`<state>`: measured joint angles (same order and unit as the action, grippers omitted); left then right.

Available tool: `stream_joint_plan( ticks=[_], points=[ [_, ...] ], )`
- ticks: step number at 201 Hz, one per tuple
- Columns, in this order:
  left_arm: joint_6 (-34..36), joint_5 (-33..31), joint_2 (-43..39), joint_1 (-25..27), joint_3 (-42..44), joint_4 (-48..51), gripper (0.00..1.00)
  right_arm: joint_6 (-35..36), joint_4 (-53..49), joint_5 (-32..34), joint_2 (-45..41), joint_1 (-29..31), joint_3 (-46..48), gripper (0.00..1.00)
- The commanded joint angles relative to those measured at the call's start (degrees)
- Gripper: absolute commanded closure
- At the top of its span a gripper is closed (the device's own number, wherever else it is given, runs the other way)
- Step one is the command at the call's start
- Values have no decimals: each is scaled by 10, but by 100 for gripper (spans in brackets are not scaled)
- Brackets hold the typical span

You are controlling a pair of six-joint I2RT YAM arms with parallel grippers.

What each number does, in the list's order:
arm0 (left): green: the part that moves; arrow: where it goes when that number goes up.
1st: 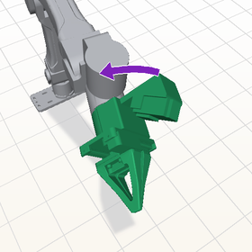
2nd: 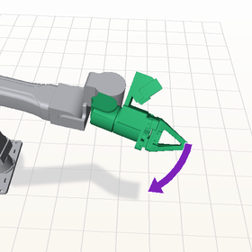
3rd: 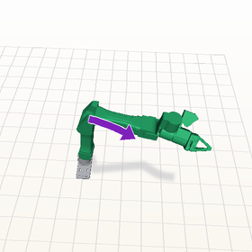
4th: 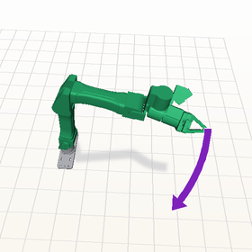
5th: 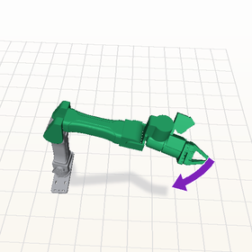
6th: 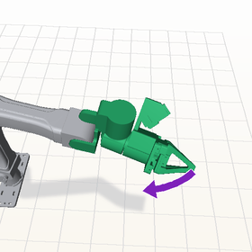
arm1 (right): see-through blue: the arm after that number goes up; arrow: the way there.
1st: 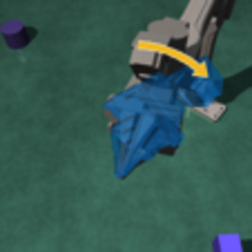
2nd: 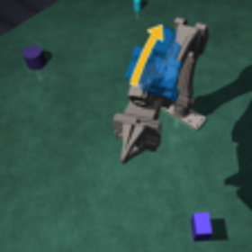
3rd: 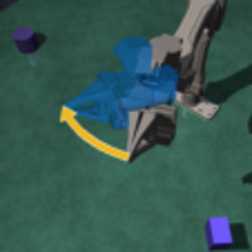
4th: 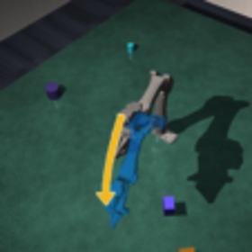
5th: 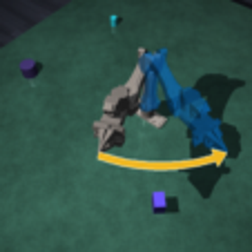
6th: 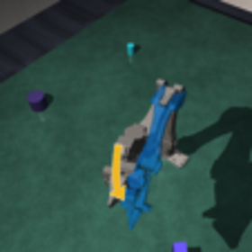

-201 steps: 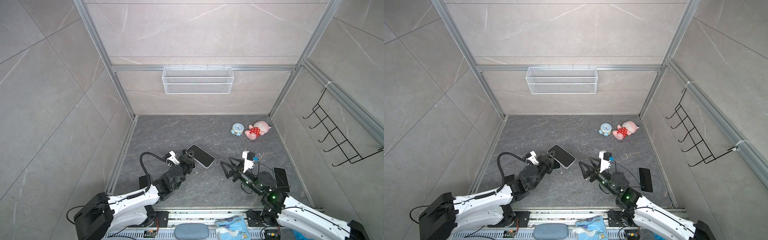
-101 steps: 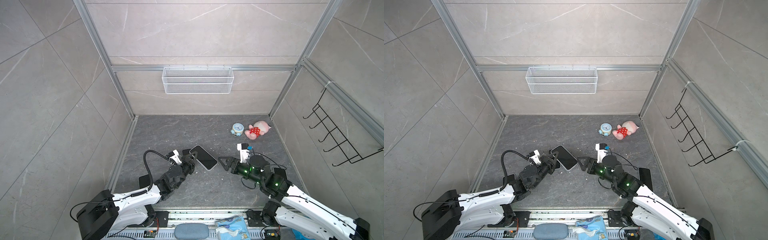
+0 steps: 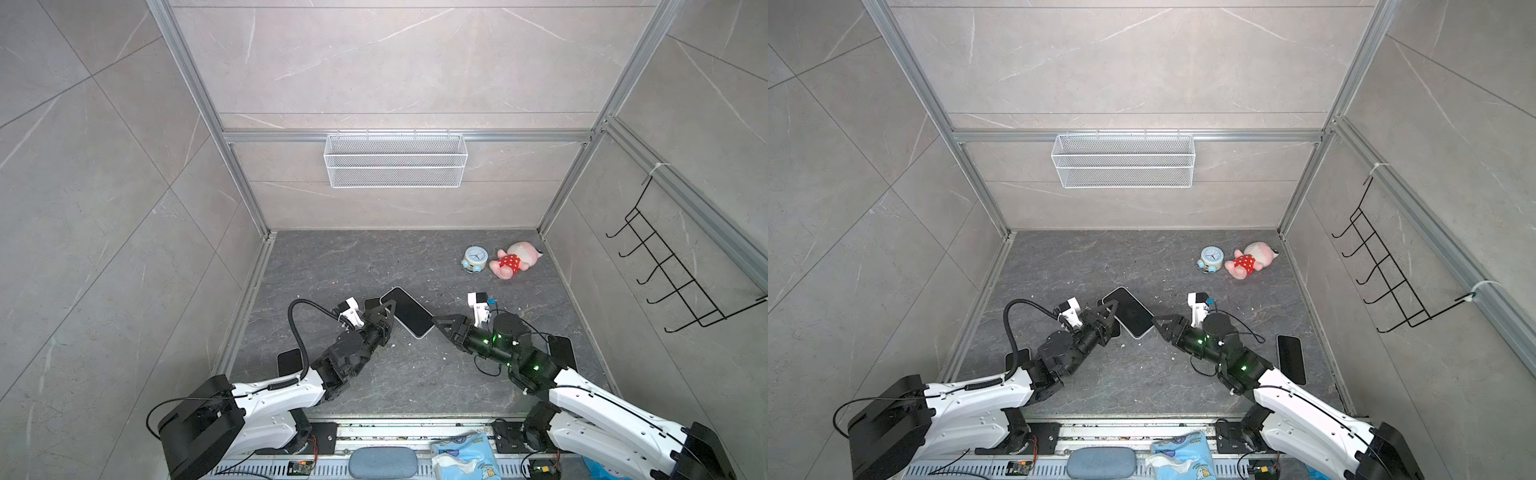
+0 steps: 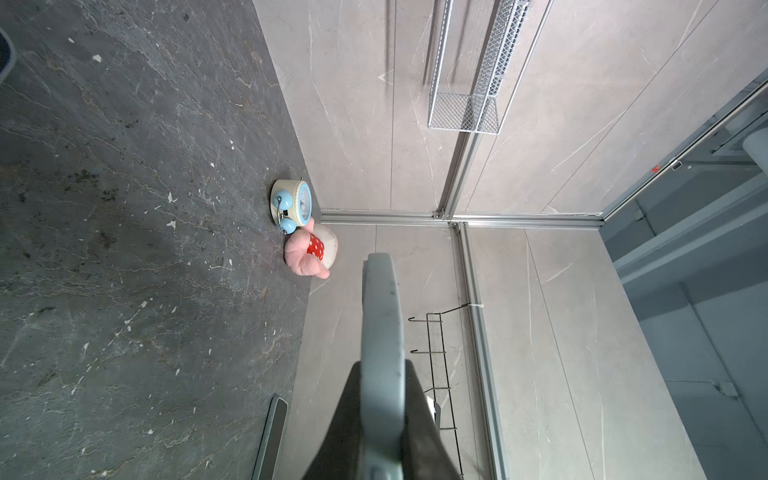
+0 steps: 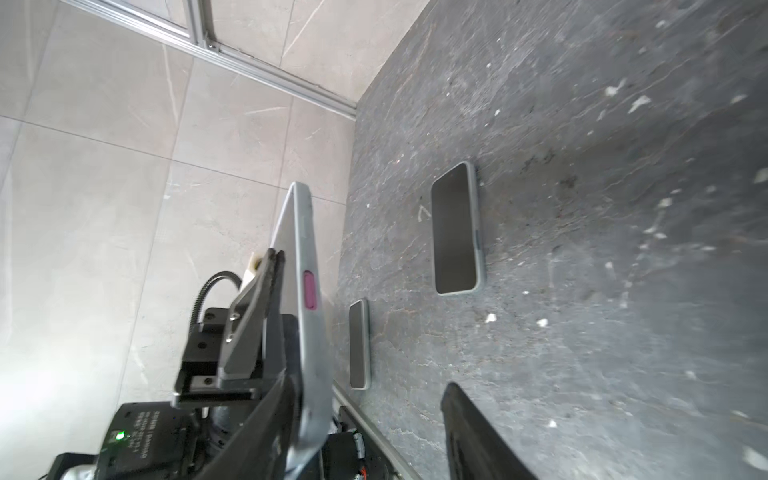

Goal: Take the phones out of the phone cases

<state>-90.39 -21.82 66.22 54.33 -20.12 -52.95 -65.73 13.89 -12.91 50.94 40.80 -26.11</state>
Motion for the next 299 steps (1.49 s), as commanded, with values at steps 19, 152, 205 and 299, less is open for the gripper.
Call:
stream_joint_plan(
  ticks=[19, 152, 205, 299],
  points=[
    [10, 2, 2, -2, -1, -88, 100, -49, 116, -15, 20, -1, 28, 55],
    [-4, -24, 32, -2, 12, -142, 100, -142, 293, -8, 48, 0, 87, 99],
    [-9, -32, 68, 1, -1, -203, 100, -197, 402, 40, 75, 0, 91, 100],
    [17, -50, 101, 15, -49, -280, 100, -321, 594, 113, 203, 3, 28, 100]
  ],
)
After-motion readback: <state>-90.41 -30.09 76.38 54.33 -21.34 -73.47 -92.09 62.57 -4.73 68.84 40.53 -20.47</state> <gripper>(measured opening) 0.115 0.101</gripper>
